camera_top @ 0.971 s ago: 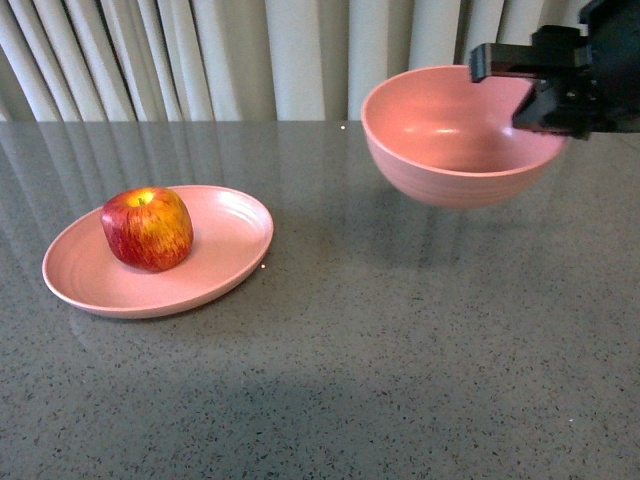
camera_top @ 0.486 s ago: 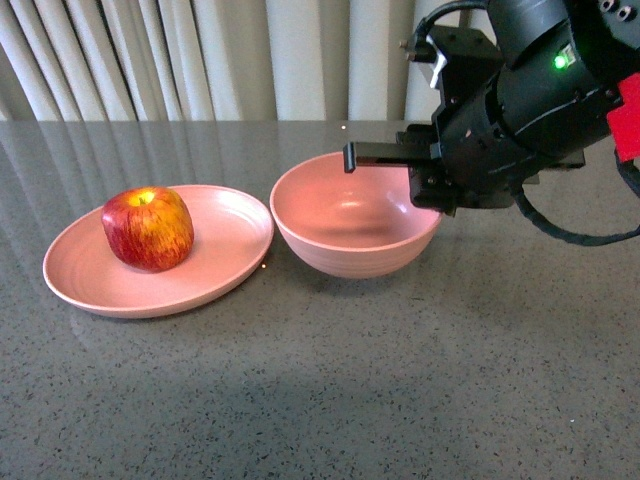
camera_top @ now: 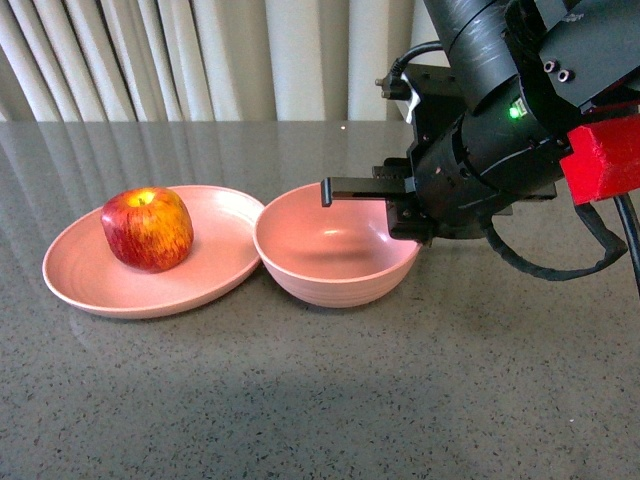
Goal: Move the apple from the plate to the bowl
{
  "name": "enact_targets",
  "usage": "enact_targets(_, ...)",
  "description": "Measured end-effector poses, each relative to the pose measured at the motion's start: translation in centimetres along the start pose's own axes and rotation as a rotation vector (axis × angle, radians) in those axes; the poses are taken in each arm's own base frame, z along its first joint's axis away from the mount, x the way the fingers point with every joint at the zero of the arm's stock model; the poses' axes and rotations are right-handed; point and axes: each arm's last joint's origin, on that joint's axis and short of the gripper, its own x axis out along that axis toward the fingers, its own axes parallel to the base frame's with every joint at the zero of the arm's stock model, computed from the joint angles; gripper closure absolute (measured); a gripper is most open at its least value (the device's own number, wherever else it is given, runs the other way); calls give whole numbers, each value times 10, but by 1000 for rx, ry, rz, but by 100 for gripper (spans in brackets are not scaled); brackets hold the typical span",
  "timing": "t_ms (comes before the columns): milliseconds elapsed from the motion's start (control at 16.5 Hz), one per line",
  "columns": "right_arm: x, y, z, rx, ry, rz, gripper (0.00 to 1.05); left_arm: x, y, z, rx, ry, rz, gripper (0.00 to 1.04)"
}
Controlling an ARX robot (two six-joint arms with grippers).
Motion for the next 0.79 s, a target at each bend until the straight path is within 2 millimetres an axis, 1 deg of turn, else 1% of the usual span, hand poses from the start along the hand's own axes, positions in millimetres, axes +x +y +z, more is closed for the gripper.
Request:
enact_targets(243,2,-1,-2,10,7,1,102,0,0,0,0,0,0,7)
enact_targets(304,3,-1,-3,19,11,3,99,0,0,0,0,0,0,7)
enact_targets(425,3,-2,-7,19,26,-1,77,0,0,0,0,0,0,7)
enact_targets(546,0,-5,-5,28,18,-7,55,0,0,0,0,0,0,7)
enact_targets(607,-8,-5,-2,33,1,-1,44,0,0,0,0,0,0,7)
enact_targets(668,-21,-6,4,39,-30,15,33,0,0,0,0,0,0,7)
enact_targets(789,-59,-7,22,54,-136,66,11,0,0,0,0,0,0,7)
